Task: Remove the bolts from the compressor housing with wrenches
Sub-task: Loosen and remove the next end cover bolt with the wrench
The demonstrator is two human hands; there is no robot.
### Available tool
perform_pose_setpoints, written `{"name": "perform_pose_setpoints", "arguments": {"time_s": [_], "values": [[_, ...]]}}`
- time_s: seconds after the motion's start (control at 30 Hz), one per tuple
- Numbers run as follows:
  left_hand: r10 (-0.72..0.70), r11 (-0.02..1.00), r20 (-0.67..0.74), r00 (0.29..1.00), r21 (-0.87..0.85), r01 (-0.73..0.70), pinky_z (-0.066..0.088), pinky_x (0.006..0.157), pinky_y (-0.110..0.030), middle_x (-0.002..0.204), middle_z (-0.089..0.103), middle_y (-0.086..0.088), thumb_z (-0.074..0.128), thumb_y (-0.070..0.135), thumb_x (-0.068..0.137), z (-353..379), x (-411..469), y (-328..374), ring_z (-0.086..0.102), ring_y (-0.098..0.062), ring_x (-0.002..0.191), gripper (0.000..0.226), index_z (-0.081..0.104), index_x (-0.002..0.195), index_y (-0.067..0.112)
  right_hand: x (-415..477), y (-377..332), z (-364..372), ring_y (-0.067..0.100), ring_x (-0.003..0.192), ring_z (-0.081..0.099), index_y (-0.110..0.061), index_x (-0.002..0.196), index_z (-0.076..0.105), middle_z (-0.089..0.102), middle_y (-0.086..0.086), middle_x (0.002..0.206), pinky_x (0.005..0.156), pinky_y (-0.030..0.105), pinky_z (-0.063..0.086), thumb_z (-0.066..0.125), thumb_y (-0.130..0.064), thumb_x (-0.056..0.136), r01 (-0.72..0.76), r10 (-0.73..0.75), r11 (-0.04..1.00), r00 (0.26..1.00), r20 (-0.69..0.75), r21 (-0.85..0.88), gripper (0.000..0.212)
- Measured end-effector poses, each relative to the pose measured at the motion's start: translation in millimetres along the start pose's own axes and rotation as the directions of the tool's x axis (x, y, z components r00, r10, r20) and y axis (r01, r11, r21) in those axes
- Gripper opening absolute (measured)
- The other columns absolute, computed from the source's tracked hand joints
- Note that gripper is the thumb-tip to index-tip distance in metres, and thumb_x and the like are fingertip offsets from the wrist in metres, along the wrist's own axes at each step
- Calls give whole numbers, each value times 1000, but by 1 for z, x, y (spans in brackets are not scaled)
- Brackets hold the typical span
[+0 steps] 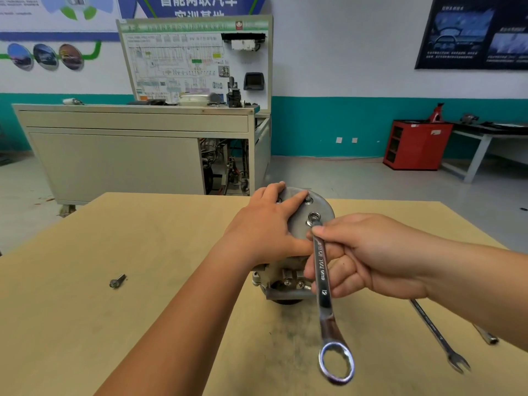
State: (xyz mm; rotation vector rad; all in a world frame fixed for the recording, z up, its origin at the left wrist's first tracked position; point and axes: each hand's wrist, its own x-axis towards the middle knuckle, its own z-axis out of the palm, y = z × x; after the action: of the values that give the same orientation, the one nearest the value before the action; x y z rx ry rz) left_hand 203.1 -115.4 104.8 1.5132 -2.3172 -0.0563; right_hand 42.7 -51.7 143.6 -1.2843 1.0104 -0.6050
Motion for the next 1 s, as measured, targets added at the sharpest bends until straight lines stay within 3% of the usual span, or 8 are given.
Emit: {"name": "perform_pose_setpoints", "arguments": {"time_s": [0.17, 0.3, 0.4, 0.57, 0.63, 0.77, 0.9, 1.0], "values": [[-8, 1000, -12, 1000, 12, 8, 26, 112, -39, 156, 13, 3, 56, 71, 70, 2, -1, 0, 11, -17, 142, 96, 17, 151, 37, -1, -1, -8, 13, 37, 58, -8, 86, 47, 66, 8, 55, 38, 21, 50, 36, -26, 101, -45, 49, 960, 999, 9, -275, 26], [-16, 1000, -10, 1000, -7, 16, 25, 112, -39, 156, 11, 6, 56, 77, 69, 1, -2, -4, 9, -16, 142, 97, 16, 150, 40, -5, -29, -40, 10, 42, 59, -15, 86, 60, 63, -1, 51, 45, 17, 47, 45, -43, 91, -111, 74, 635, 994, -82, -764, 33], [-16, 1000, 4, 1000, -5, 16, 25, 112, -40, 156, 11, 7, 56, 77, 69, 0, -3, -4, 9, -17, 142, 97, 16, 150, 40, 4, -47, -65, 4, 53, 59, -26, 80, 68, 66, -5, 58, 54, 19, 42, 47, -67, 65, -105, -162, 293, 974, -157, -950, 49], [-12, 1000, 0, 1000, 2, 12, 25, 113, -39, 155, 13, 7, 56, 76, 69, 1, -1, 0, 10, -17, 142, 97, 18, 150, 40, 23, -49, -88, 9, 84, 59, -29, 93, 70, 65, -12, 86, 75, 25, 47, 52, -55, 73, 30, -351, 231, 935, -54, -972, 37], [-13, 1000, -2, 1000, 3, 13, 26, 112, -39, 155, 13, 6, 57, 76, 70, 1, -1, -1, 10, -17, 141, 96, 19, 150, 39, 21, -50, -91, 3, 83, 57, -37, 87, 64, 62, -14, 84, 68, 9, 42, 57, -41, 82, 114, -442, 255, 897, -11, -960, 9], [-24, 1000, -8, 1000, -14, 23, 25, 112, -39, 155, 13, 5, 56, 76, 70, 1, -3, -6, 10, -17, 141, 96, 17, 150, 39, 13, -43, -80, -10, 69, 60, -25, 87, 61, 65, -9, 74, 60, -1, 41, 51, -20, 92, 244, -582, 509, 804, -121, -826, 13], [-21, 1000, -21, 1000, -20, 20, 24, 113, -38, 156, 12, 6, 57, 75, 71, 2, -3, -7, 10, -17, 142, 95, 18, 150, 40, -1, -21, -42, 12, 56, 68, -8, 92, 56, 73, 6, 70, 54, 20, 56, 47, -14, 94, 272, -370, 864, 914, -168, -424, 12], [-24, 1000, -2, 1000, -12, 24, 24, 114, -38, 156, 12, 4, 56, 79, 67, 2, -2, -5, 9, -17, 142, 101, 17, 150, 39, -7, -2, -11, 12, 43, 63, -6, 92, 57, 72, 13, 68, 45, 22, 53, 47, -15, 93, 231, -244, 967, 959, -141, -103, 14]]}}
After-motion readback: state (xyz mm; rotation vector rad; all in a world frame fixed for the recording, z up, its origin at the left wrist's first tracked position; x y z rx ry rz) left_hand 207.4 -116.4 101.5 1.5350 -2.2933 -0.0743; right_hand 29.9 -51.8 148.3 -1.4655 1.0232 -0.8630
